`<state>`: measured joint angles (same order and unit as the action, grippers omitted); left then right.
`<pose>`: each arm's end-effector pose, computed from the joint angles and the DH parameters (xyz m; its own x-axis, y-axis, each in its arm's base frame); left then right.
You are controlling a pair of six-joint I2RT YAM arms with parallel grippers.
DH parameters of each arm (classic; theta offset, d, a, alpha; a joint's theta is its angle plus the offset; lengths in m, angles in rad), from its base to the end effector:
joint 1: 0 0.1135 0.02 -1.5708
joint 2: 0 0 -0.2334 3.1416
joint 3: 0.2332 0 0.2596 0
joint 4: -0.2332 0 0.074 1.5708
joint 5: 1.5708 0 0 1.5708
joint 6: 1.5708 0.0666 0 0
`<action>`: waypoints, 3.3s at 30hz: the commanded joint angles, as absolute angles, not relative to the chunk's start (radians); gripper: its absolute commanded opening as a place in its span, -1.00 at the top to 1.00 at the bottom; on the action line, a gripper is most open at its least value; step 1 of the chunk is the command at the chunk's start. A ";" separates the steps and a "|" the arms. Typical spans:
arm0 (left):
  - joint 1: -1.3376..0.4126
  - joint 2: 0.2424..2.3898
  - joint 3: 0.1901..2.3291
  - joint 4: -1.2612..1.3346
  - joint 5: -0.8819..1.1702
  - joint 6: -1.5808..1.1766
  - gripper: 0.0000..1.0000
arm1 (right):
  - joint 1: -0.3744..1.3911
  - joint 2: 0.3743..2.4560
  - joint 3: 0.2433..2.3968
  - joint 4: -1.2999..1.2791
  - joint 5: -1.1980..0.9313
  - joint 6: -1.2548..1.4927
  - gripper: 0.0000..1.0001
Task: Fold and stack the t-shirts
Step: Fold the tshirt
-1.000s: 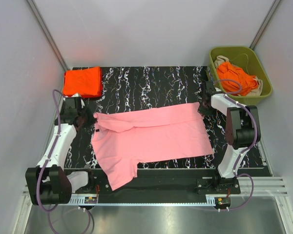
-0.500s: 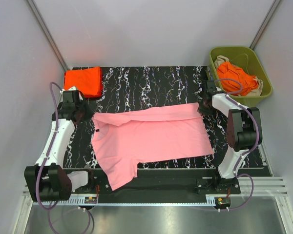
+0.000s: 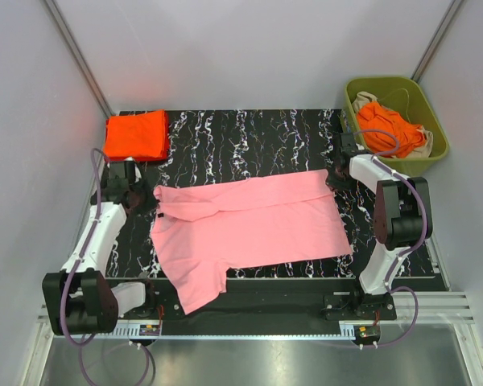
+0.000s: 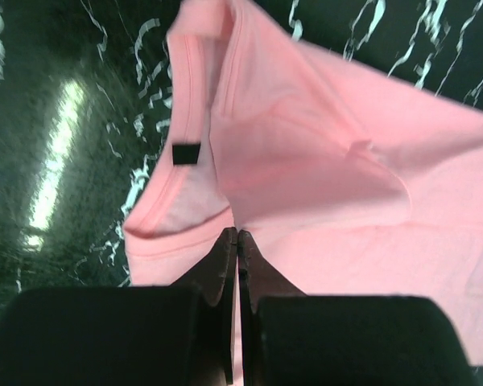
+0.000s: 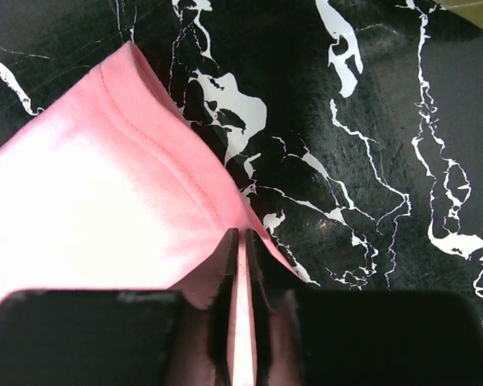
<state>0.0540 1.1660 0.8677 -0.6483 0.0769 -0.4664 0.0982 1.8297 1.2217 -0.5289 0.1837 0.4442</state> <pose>0.2691 0.0094 0.1972 -0.7197 -0.4879 -0.4940 -0.3724 0.8717 -0.3185 0.3793 0.0251 0.1175 -0.8239 0.3434 -0.4508 0.3700 0.9285 0.0310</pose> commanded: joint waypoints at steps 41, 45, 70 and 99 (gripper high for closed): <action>-0.155 1.051 0.790 -0.675 0.192 -0.597 1.00 | 0.741 1.752 1.051 0.046 -0.098 1.026 0.03; -0.158 0.990 0.706 -0.635 0.193 -0.682 1.00 | 0.775 1.827 1.092 0.046 -0.100 1.034 0.06; -0.321 1.029 0.711 -0.587 0.094 -0.761 0.15 | 0.779 1.775 1.088 0.018 -0.075 0.966 0.09; 0.026 1.891 1.341 -0.669 -0.170 -0.396 0.77 | 0.776 1.726 1.085 -0.083 0.051 0.842 0.11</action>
<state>-0.0013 1.8992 1.3033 -0.6689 -0.1013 -0.4137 0.7761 1.7588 1.0634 -0.0761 0.0093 0.8665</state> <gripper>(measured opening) 0.121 0.448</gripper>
